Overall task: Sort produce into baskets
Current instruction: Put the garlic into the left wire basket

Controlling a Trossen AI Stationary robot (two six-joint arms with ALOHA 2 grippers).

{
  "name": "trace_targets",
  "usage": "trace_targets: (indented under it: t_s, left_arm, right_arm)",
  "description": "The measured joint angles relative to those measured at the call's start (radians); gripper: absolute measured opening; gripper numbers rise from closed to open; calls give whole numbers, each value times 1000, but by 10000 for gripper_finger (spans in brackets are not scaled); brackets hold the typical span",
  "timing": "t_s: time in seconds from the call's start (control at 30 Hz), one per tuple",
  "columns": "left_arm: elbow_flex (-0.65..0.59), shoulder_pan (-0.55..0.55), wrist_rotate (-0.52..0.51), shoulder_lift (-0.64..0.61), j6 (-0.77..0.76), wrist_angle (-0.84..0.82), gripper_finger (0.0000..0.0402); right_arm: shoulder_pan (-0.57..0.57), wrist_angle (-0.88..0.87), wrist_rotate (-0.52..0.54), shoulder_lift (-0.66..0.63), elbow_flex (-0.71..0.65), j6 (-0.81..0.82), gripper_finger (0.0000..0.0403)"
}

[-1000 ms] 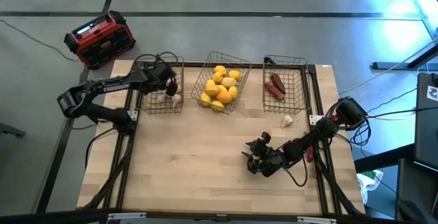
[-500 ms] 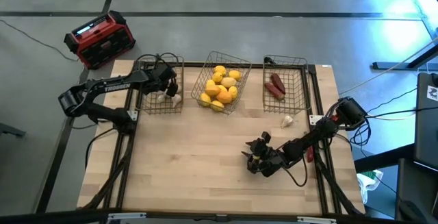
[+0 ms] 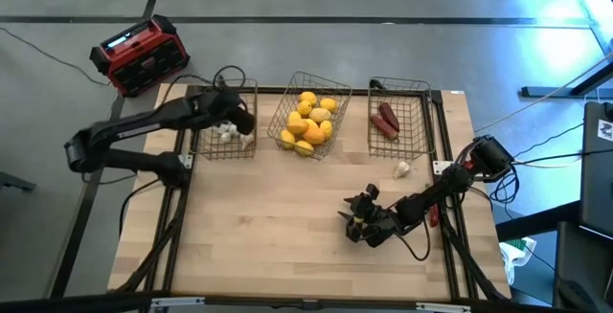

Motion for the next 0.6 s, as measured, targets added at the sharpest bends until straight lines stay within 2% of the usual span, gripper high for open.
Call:
trace_targets:
  t_s: [0.1,0.27,0.47,0.6]
  left_arm:
    - [4,-93,91,-68,25,91,140]
    - [4,-286,129,-130,33,197,140]
    - [-42,-546,149,-104,-20,361,140]
    - [-77,-689,132,-48,-85,421,140]
  right_arm:
    - [0,0,-10,0,0,-6,211]
    - [-4,1,-19,0,0,-5,211]
    - [-21,0,-34,-2,1,12,211]
    - [-19,-42,-38,-51,1,29,211]
